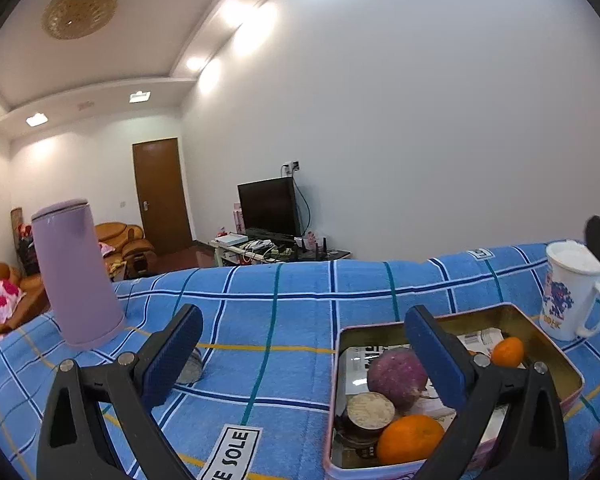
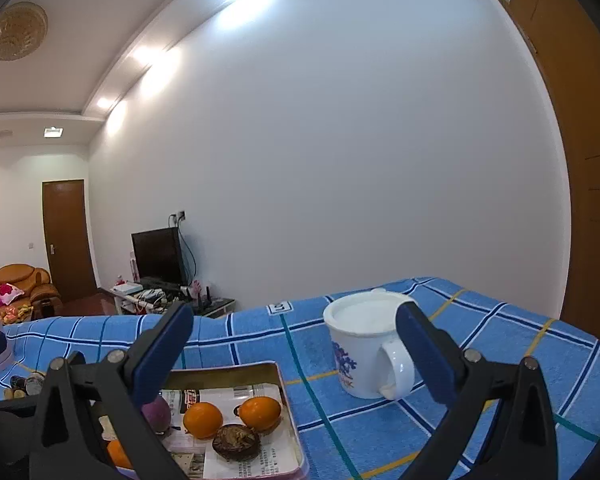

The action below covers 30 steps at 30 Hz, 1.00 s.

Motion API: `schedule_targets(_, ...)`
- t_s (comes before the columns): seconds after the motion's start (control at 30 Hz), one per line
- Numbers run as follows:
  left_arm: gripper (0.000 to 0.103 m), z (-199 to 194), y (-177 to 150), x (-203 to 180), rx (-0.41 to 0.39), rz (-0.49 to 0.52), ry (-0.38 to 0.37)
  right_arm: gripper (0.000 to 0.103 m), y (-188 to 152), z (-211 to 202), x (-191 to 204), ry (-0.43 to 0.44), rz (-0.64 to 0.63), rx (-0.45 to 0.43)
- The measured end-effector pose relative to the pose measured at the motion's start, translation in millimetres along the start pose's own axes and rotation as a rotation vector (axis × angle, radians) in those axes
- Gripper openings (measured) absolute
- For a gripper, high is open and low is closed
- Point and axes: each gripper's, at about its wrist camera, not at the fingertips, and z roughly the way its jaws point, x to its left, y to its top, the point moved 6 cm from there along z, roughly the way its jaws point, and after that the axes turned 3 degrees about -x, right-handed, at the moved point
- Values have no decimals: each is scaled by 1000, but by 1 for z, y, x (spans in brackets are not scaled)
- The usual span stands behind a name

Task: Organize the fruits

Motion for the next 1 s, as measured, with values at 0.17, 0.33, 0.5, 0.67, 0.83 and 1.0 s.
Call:
schedule_targets(0.17,102,6,-5,6,45,-34,-16,103,5,-11,-7,-39,14,-37)
schedule_targets(0.33,102,3,-7,7,47,-42,-44,103,7,-25,-15,-67,42,-62)
schedule_targets(0.5,102,0,-9,10,55,-58,-74,103,6,-32,-13,-66,23,-65)
schedule_targets(0.67,102,-6,-10,17,59,-83,-93,103,4,-42,-5,-55,1,-76)
schedule_targets(0.83,102,-16,-12,26,48,-92,-109,103,4,-52,-2,-60,-11,-98)
schedule_targets(1.0,102,-25,-14,32,41,7,-129,103,6,-62,1,-70,-22,-119)
